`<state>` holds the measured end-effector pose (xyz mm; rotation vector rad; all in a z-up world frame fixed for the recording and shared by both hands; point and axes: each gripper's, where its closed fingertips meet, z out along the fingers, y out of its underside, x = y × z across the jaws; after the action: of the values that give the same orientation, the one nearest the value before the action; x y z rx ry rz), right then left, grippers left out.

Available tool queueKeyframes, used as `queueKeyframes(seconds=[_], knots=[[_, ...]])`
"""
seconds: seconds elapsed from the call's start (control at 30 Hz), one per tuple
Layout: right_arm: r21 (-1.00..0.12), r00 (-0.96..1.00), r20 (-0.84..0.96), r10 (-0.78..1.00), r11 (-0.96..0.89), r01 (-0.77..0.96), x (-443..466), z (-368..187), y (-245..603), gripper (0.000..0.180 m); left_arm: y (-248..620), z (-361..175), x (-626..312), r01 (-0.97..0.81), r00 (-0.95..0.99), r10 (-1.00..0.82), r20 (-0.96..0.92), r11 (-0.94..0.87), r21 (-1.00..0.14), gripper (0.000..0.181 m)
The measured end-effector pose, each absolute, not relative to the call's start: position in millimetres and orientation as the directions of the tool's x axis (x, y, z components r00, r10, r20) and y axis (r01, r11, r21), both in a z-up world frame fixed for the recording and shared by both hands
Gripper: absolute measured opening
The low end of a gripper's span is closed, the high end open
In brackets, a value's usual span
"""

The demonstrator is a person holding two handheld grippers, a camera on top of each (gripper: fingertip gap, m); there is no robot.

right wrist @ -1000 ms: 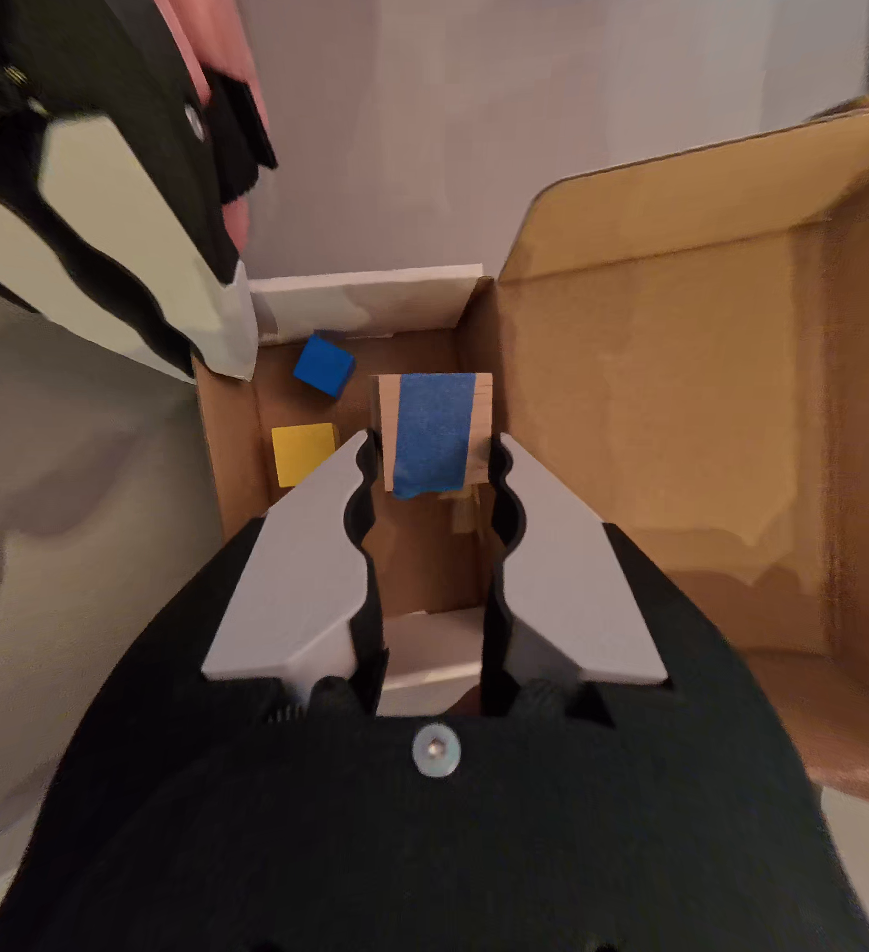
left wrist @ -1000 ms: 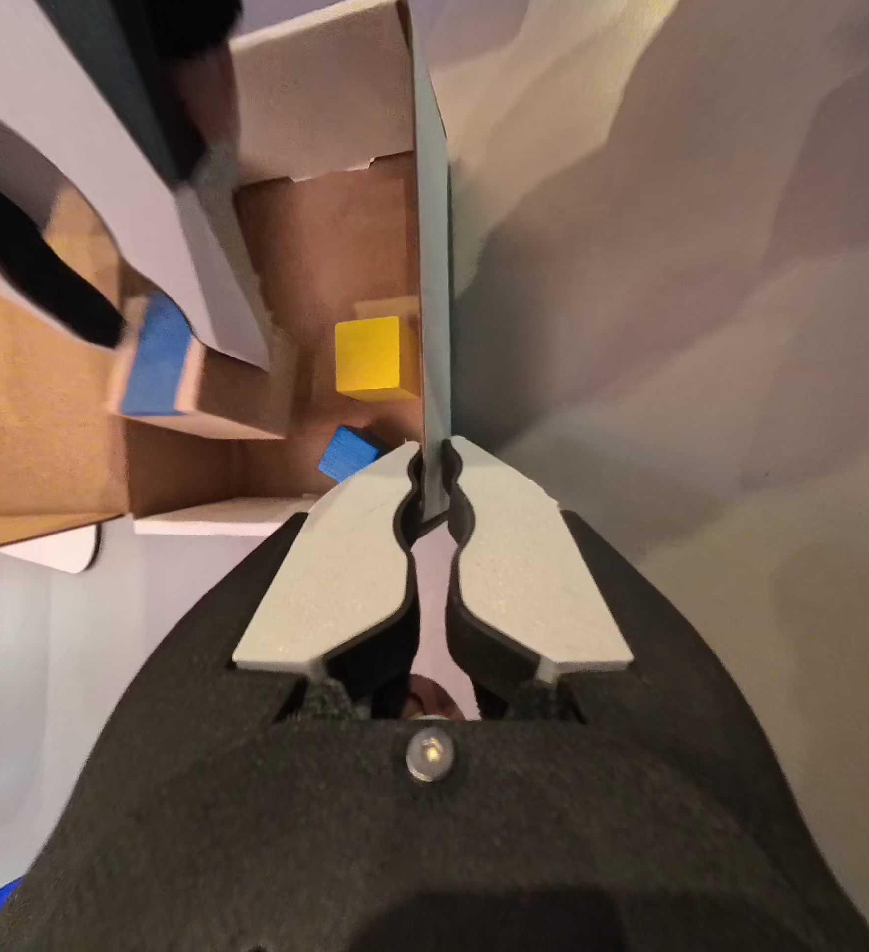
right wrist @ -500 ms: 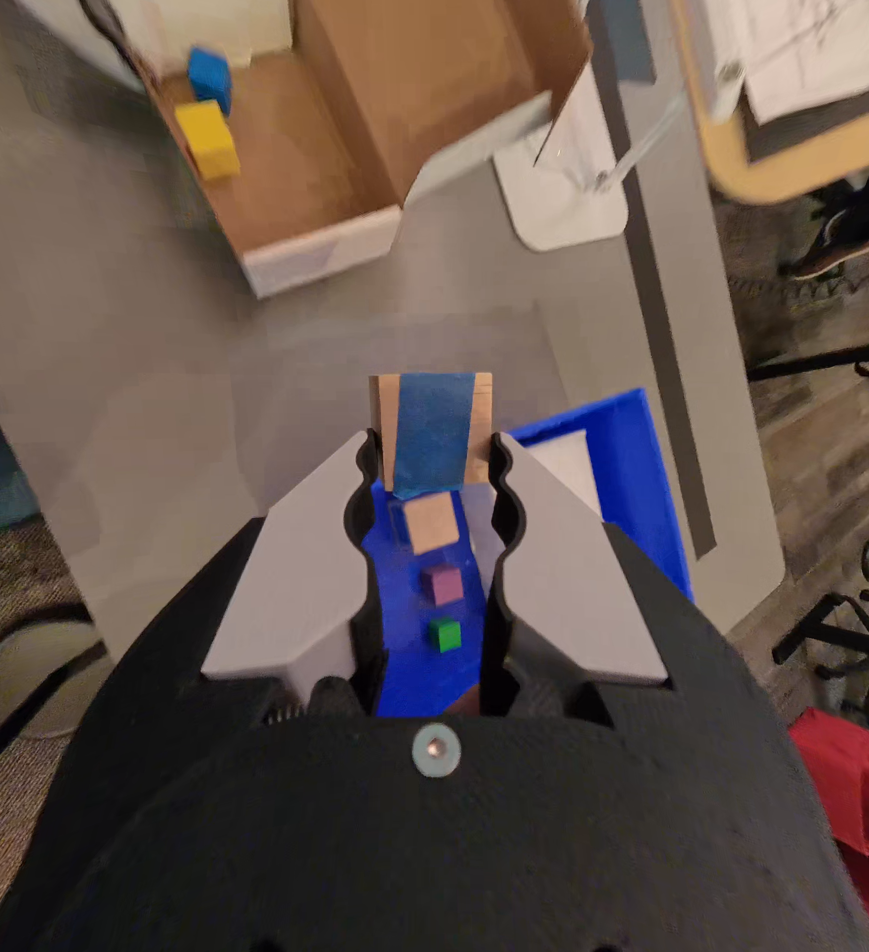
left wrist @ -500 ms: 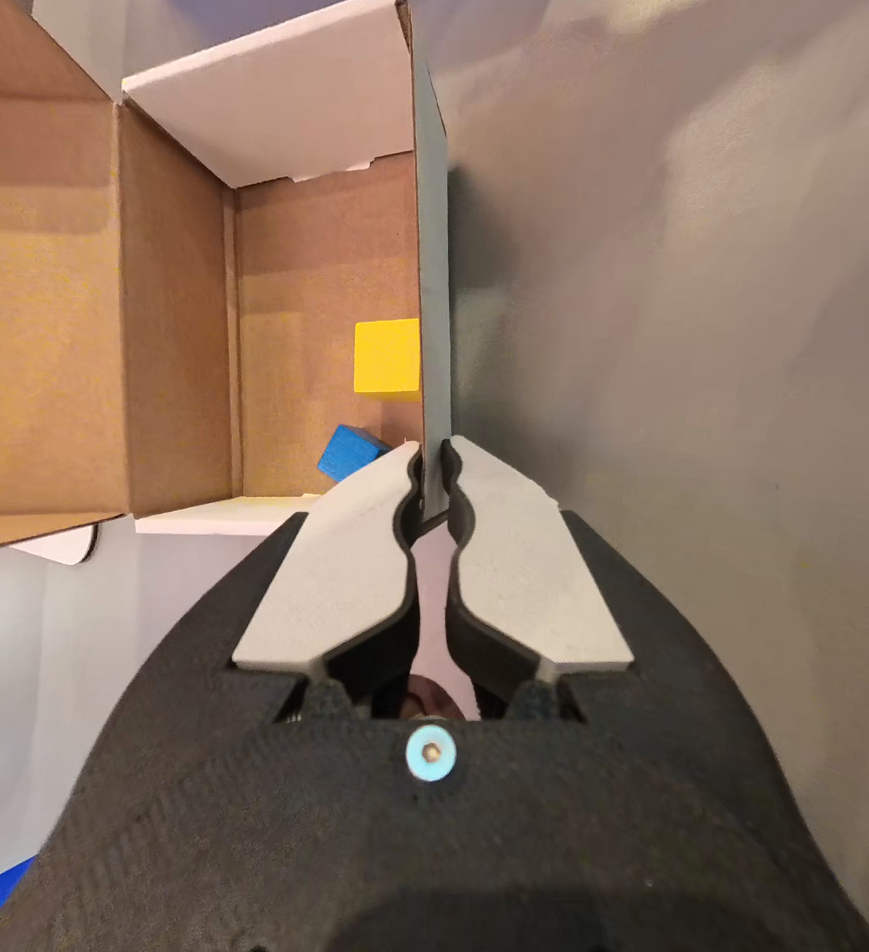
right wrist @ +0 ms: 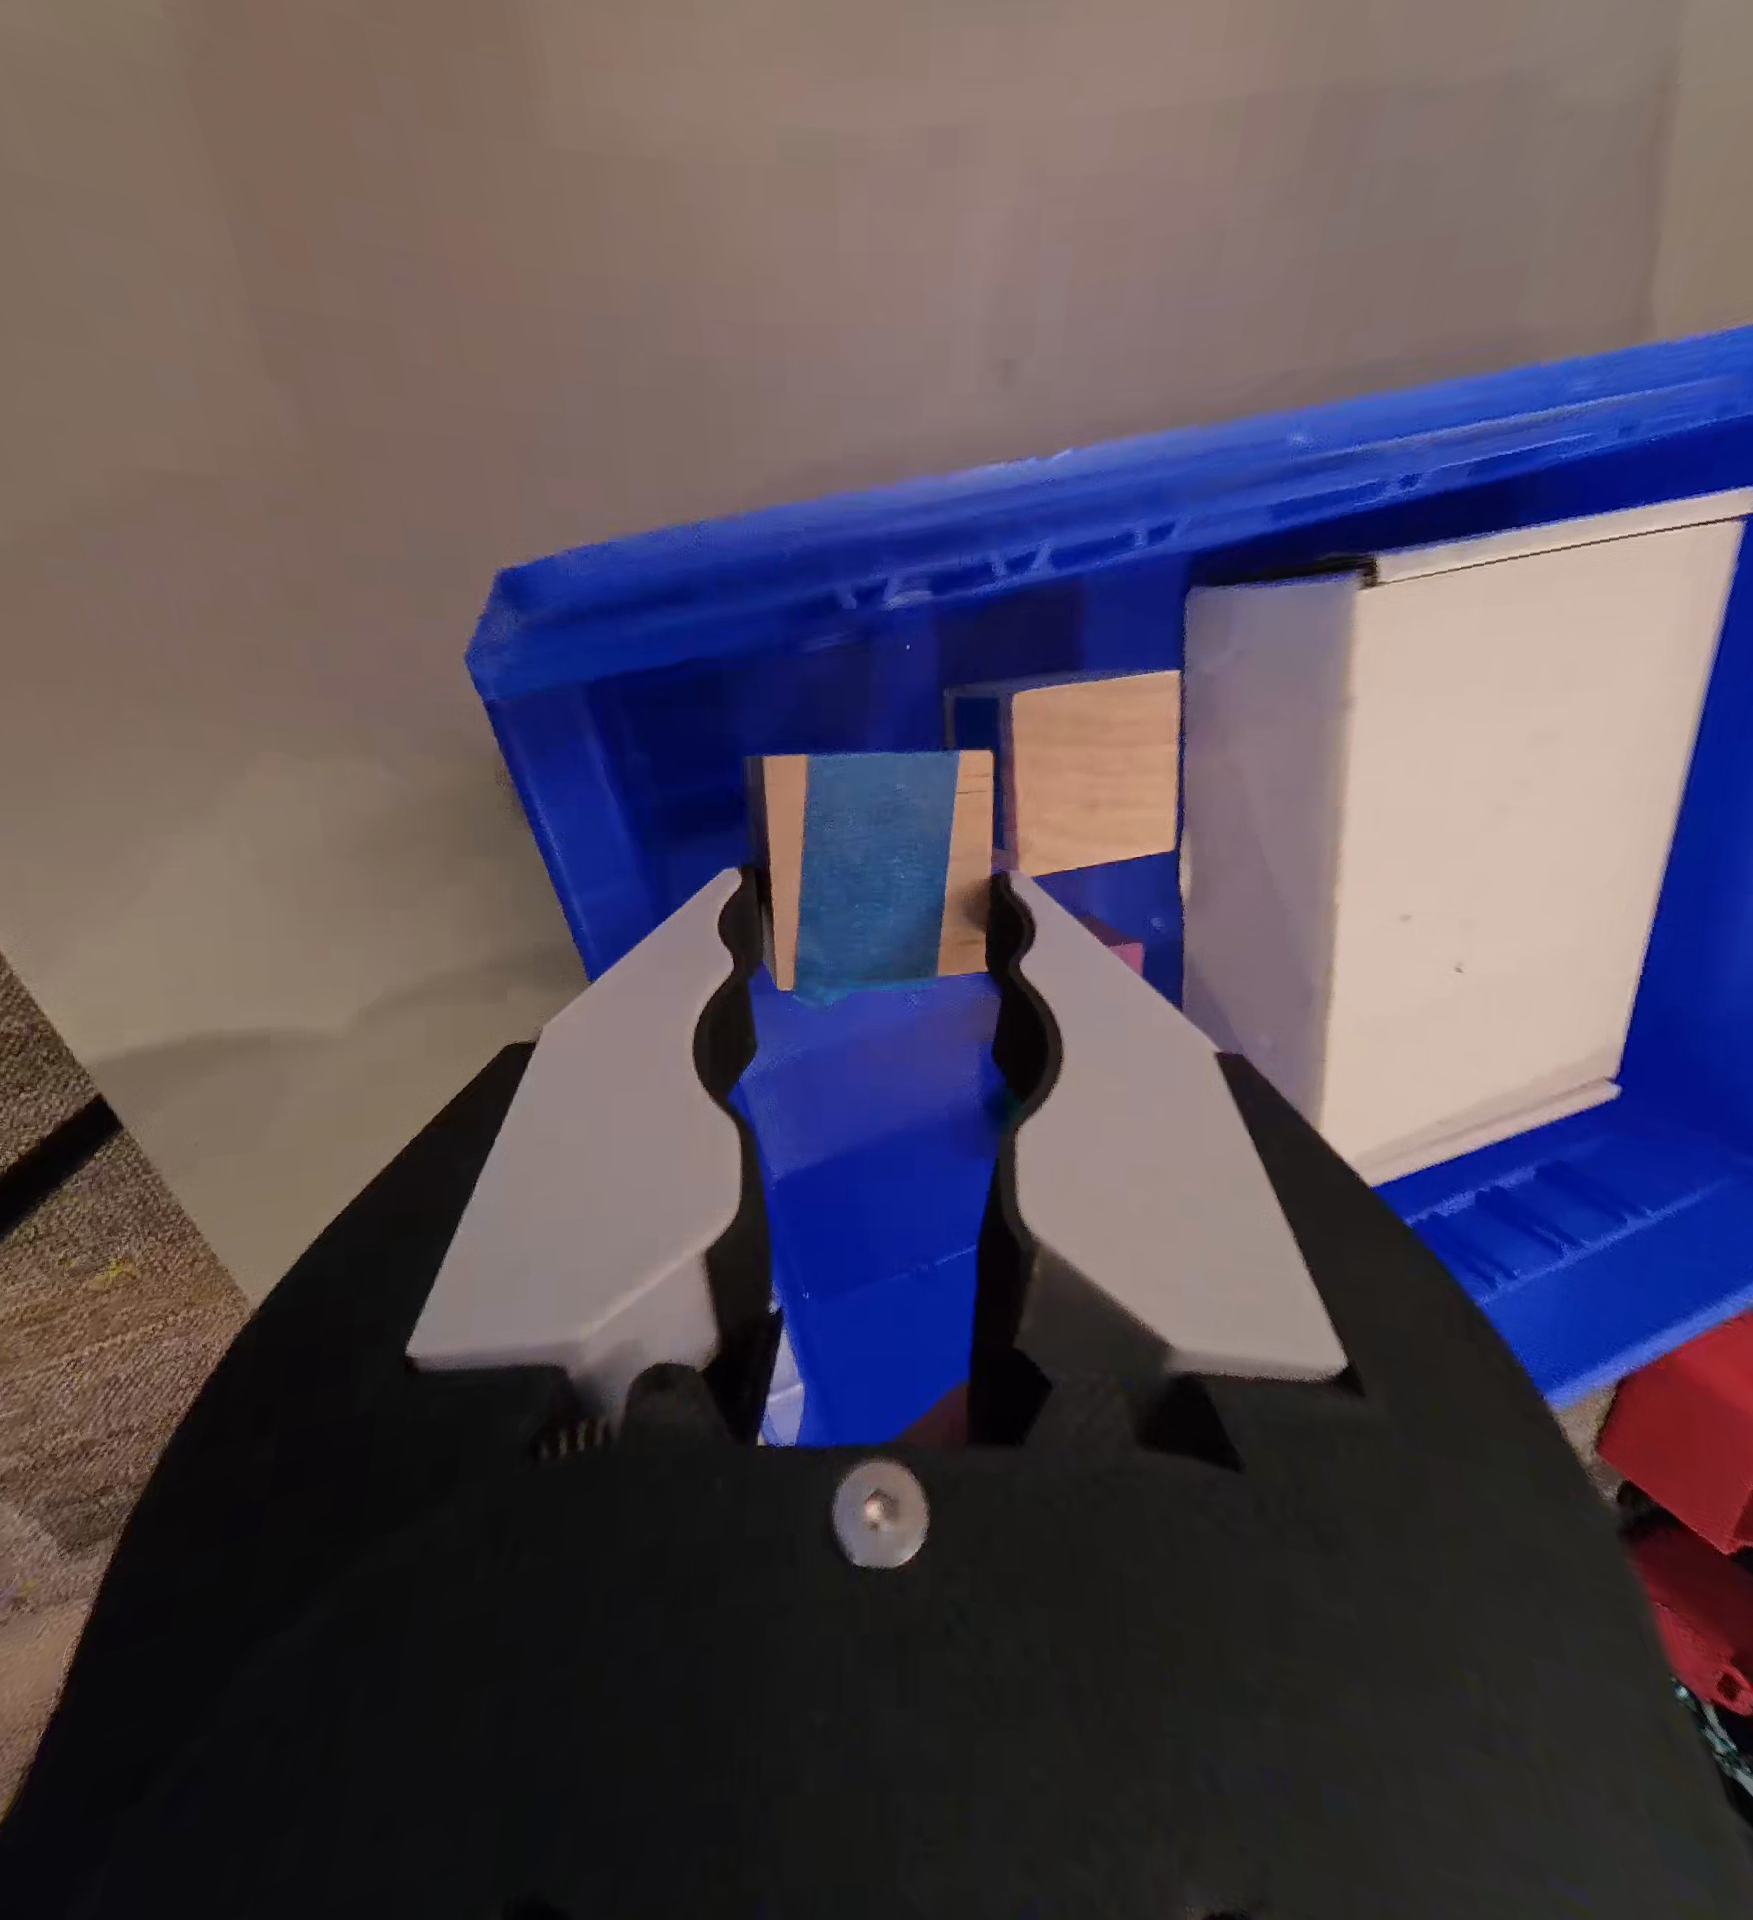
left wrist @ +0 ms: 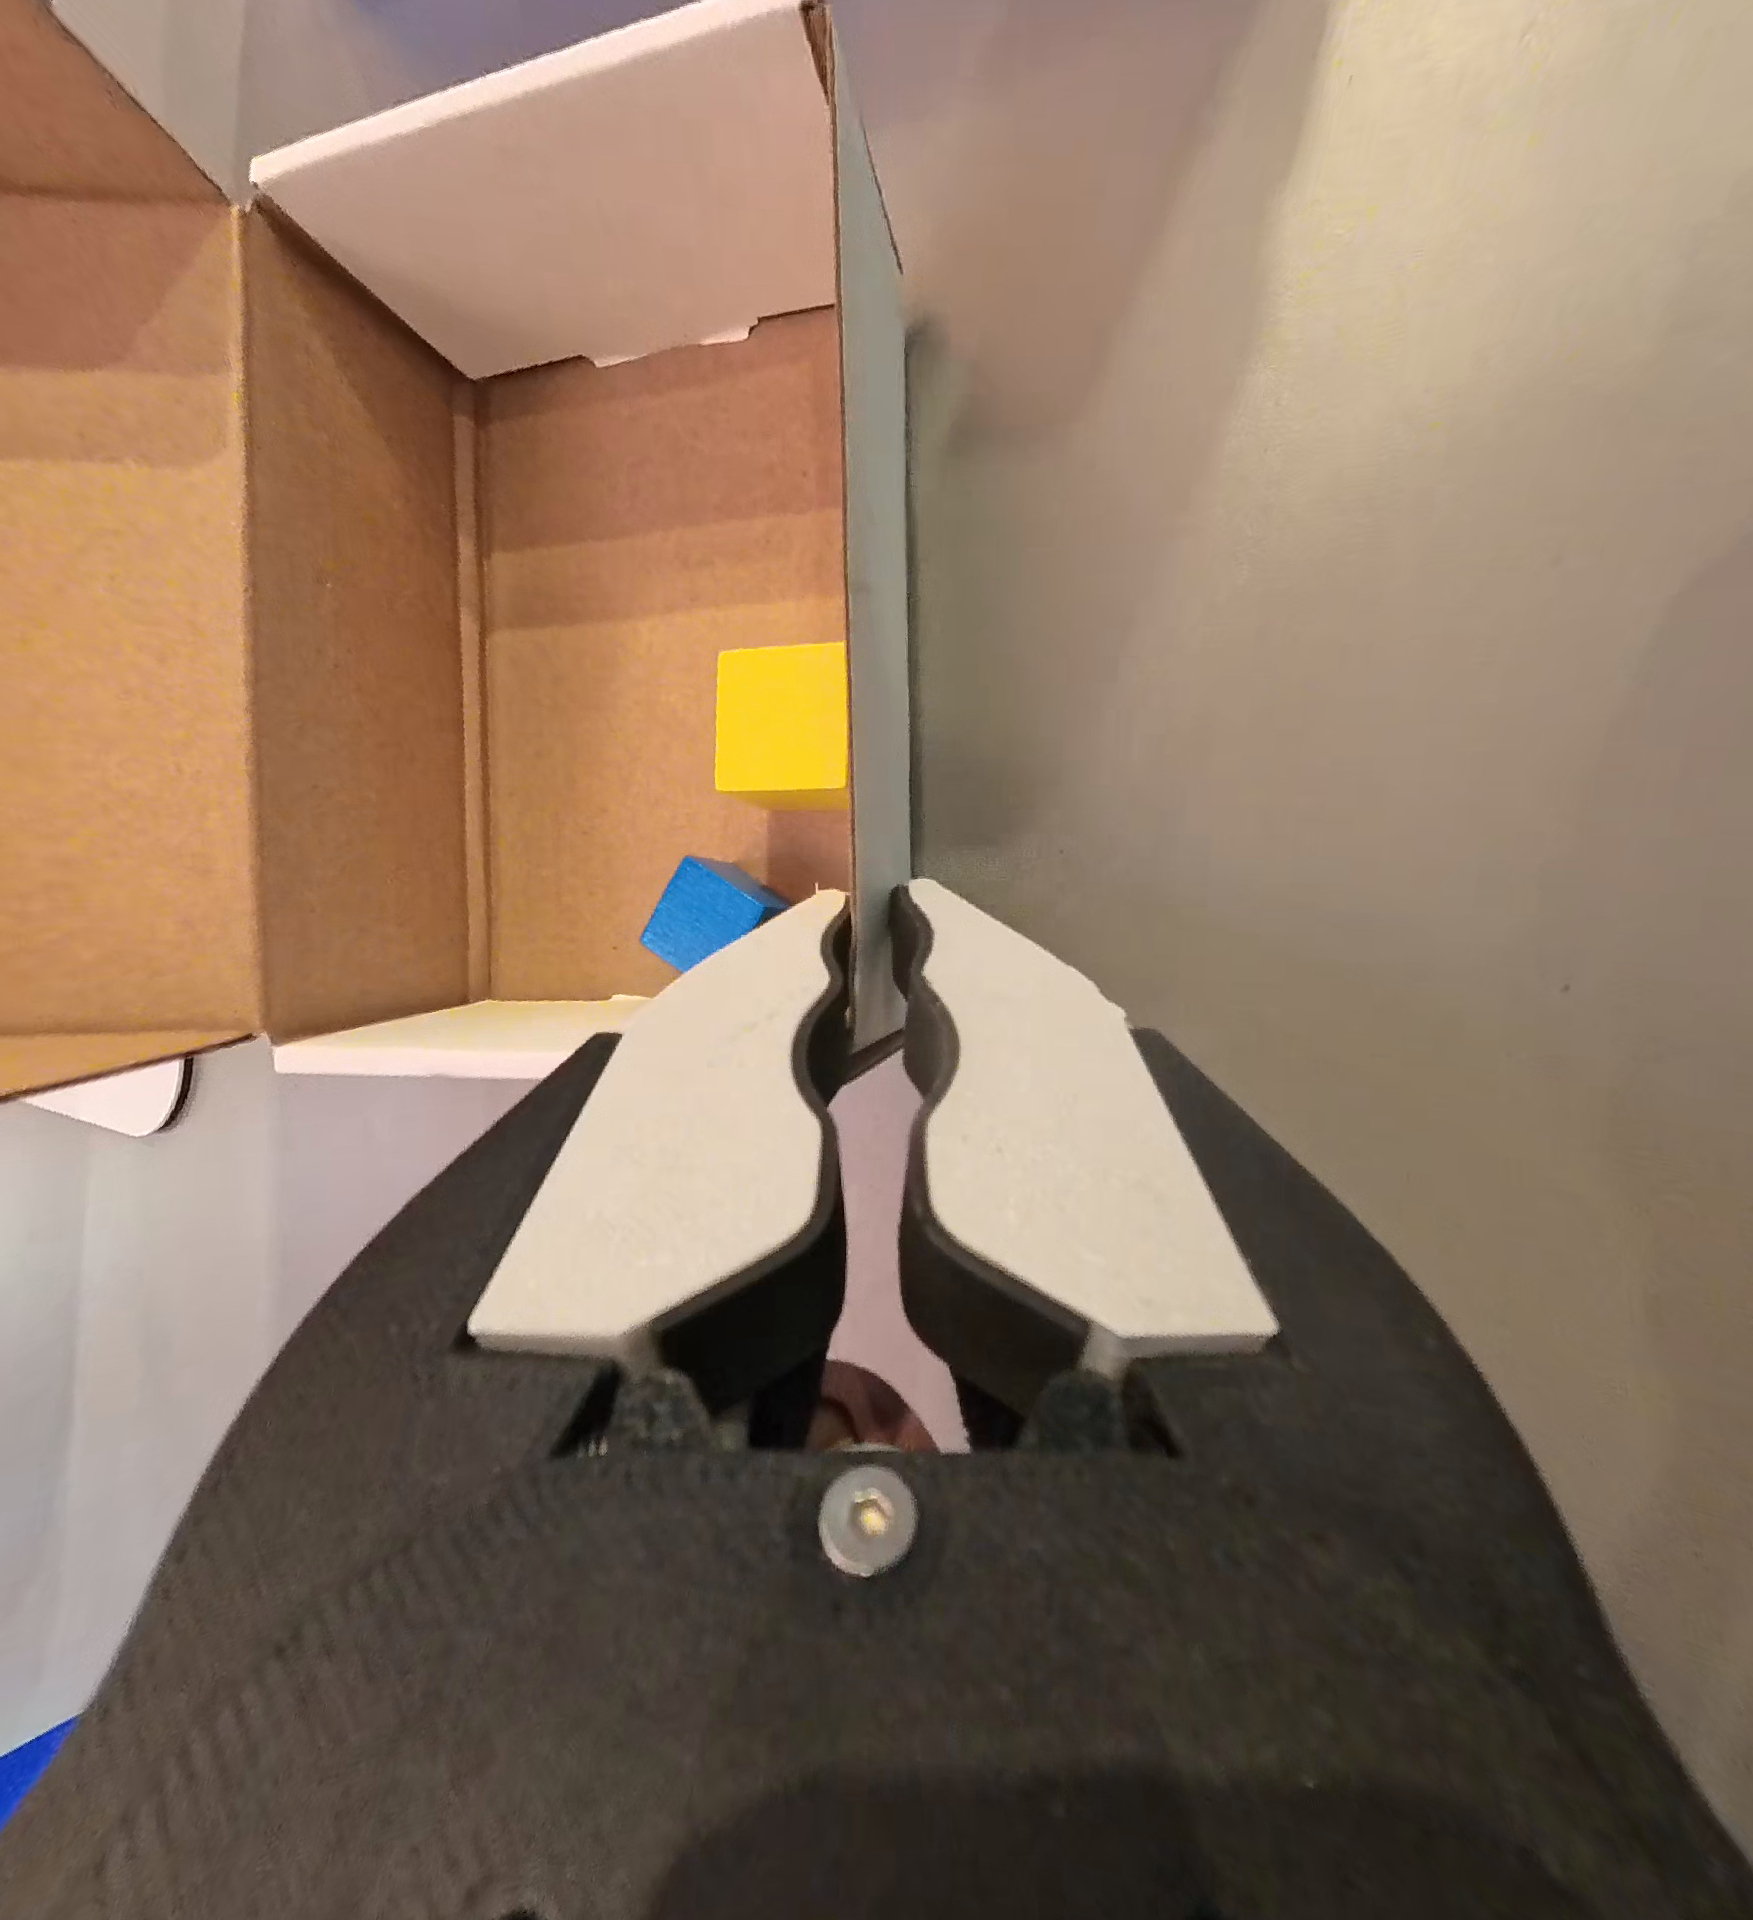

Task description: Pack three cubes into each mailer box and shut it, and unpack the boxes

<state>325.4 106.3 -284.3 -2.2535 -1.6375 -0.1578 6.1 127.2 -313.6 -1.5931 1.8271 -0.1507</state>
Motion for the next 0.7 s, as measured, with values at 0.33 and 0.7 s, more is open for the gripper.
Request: queueKeyframes(seconds=[0.33,0.7], knots=[[-0.186,0.281,0.248,0.927,-0.239,0.953,320,-302,109,0.045,128,-314,6,-0.825,-0.001,-0.909,-0.417,0.236,-0.513,0.005],[-0.412,0.311,0.443,0.841,-0.117,0.904,255,-186,107,0.037,129,-313,5,-0.828,-0.001,-0.908,-0.419,0.236,-0.509,0.006]])
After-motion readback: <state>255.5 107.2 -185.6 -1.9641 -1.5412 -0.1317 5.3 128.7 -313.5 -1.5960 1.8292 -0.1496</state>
